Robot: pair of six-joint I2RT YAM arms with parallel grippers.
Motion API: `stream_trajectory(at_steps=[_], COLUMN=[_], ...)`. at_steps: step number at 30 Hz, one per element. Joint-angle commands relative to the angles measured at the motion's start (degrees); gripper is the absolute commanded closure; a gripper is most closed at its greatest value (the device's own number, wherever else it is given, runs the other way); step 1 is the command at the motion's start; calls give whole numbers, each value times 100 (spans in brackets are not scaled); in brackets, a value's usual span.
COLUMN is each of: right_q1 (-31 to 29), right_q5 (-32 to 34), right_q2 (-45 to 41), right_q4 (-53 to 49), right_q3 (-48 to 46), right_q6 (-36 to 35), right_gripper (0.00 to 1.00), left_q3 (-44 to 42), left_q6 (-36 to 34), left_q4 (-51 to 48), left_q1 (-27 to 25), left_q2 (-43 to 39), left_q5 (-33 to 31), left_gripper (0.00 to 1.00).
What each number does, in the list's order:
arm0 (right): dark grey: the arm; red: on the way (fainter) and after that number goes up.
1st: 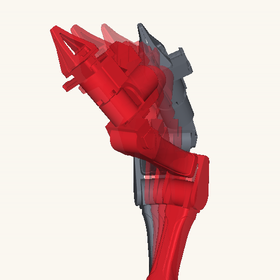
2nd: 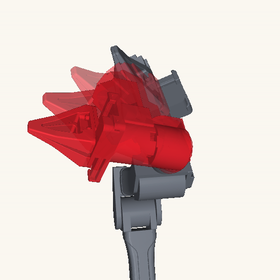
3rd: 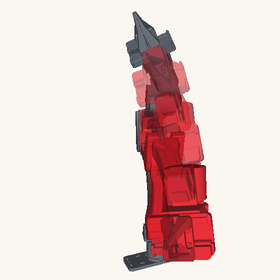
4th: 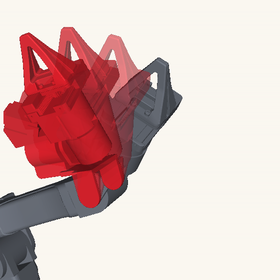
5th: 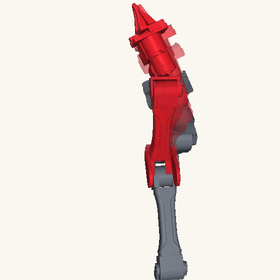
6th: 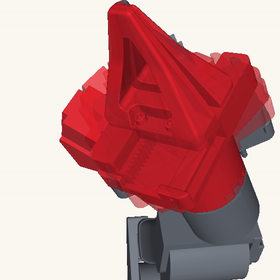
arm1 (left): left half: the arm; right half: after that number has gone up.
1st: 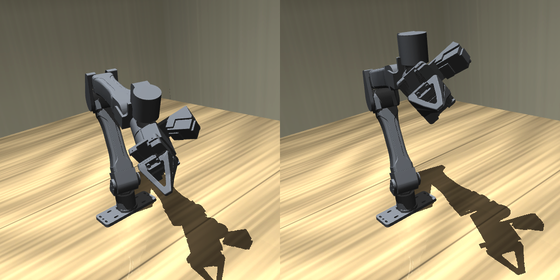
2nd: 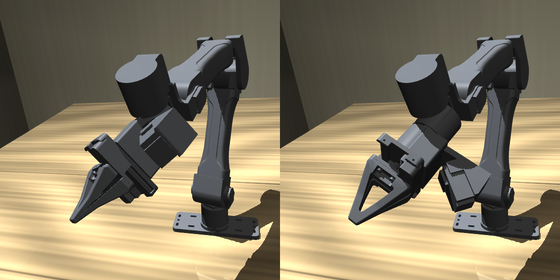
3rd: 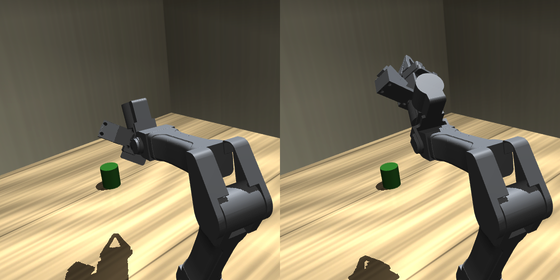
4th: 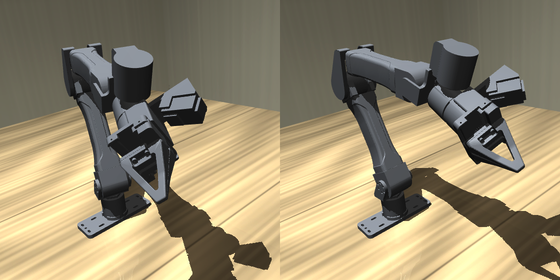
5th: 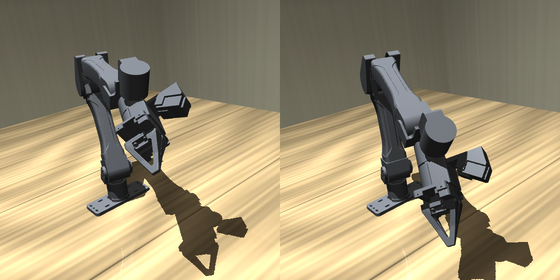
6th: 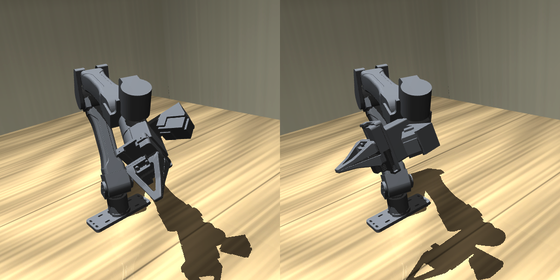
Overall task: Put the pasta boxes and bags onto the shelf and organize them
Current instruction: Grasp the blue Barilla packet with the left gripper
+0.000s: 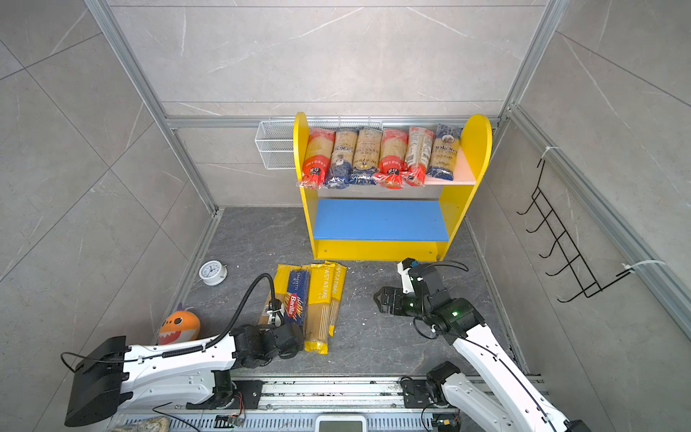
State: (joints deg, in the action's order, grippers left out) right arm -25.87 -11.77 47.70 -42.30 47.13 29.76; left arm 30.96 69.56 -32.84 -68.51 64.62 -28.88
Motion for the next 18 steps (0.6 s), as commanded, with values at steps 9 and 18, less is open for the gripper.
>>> stream_trajectory(at_steps=[9,18], right_q1=[-33,-28], right_q5=[109,70], right_q2=[-279,-262], right_q4=[-291,-298], right_q3=[22,59], right_q6=[-216,-253], right_gripper=[9,8], left_q3=[-18,-28], left_q6=[-228,-342], left_q4=[768,808], left_q1=[5,5], left_q2=[340,431], left_q5=[-451,-355], left_gripper=[19,36])
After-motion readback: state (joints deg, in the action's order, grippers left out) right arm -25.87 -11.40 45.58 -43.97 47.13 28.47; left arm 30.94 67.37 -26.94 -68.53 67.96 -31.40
